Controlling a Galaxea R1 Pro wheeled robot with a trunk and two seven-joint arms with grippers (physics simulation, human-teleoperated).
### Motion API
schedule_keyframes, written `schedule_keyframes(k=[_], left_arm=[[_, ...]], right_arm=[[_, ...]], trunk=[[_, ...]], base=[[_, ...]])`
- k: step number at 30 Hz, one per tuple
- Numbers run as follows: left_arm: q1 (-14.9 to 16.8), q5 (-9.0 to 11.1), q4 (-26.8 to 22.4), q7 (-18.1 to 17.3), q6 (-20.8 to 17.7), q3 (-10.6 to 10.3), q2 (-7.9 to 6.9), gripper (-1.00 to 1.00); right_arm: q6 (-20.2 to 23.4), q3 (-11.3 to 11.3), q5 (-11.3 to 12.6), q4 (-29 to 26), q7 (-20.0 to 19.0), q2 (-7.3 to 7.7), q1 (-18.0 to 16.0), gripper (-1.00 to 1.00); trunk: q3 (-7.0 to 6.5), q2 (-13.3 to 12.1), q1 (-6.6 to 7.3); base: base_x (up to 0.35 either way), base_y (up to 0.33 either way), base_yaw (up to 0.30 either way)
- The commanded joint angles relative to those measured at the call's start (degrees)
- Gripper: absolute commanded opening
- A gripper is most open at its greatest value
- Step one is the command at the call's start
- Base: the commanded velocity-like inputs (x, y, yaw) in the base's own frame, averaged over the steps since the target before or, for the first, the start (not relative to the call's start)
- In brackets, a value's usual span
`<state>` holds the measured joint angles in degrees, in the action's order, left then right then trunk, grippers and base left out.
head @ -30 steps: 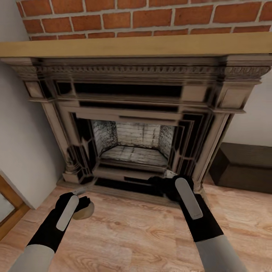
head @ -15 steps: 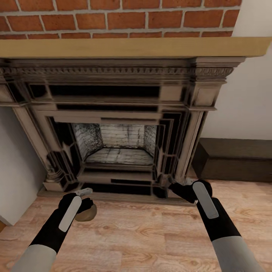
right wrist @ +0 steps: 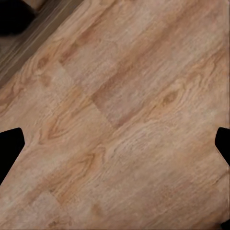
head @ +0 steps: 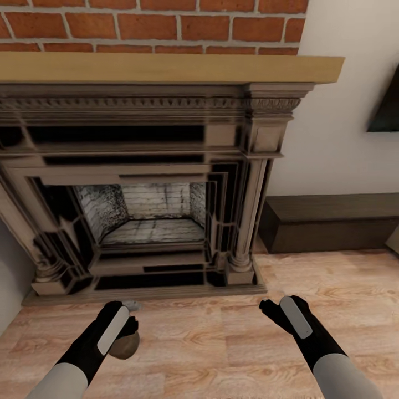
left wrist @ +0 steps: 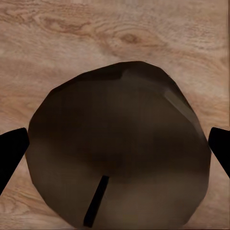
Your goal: Place each of the two pumpkins and all three candles from the living room inside a cabinet in the living room (use any cabinet), then make sure every cabinet is closed, and position the cauldron so it is next to a table in the living room.
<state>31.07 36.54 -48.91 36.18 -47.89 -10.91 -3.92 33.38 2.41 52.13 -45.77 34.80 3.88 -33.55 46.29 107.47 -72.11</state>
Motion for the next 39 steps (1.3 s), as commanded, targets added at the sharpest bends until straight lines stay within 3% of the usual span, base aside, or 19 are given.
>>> schedule_keyframes(k=[1,6,10,15,25,39], left_arm=[[0.04,0.39,0.48,0.5,0.0,-0.47,-0.05,-1.0],[0.04,0.17,1.81,-3.28,0.1,-1.02,-0.22,-1.0],[0.06,0.0,2.03,-5.0,0.21,-2.22,0.0,-1.0],[0.09,0.06,2.06,-5.3,2.2,-3.86,0.09,-1.0],[0.11,0.1,2.06,-5.33,2.63,-6.02,0.24,-1.0],[-0.04,0.68,1.9,-5.8,3.57,-6.36,0.08,-1.0]], right_arm=[[-0.68,0.24,0.36,0.95,0.34,0.06,-0.04,1.0],[-4.86,0.26,0.17,4.82,-0.16,0.3,-0.03,1.0],[-7.28,0.23,0.17,8.38,-3.04,0.71,-0.01,1.0],[-10.0,0.19,0.22,12.15,-5.65,1.06,-0.03,1.0],[-12.63,0.22,0.75,13.22,-7.36,1.31,-0.03,1.0],[-13.33,0.24,0.69,16.63,-10.1,0.94,-0.35,1.0]], trunk=[[0.1,0.03,0.01],[0.37,0.03,0.01],[0.58,0.03,0.01],[0.87,0.03,0.01],[1.68,0.03,0.01],[2.67,0.03,0.01]], base=[[0.0,0.0,-0.242],[0.0,0.0,-0.241],[0.0,0.0,-0.24],[0.0,0.0,-0.23],[0.0,0.0,-0.148],[0.0,0.0,-0.068]])
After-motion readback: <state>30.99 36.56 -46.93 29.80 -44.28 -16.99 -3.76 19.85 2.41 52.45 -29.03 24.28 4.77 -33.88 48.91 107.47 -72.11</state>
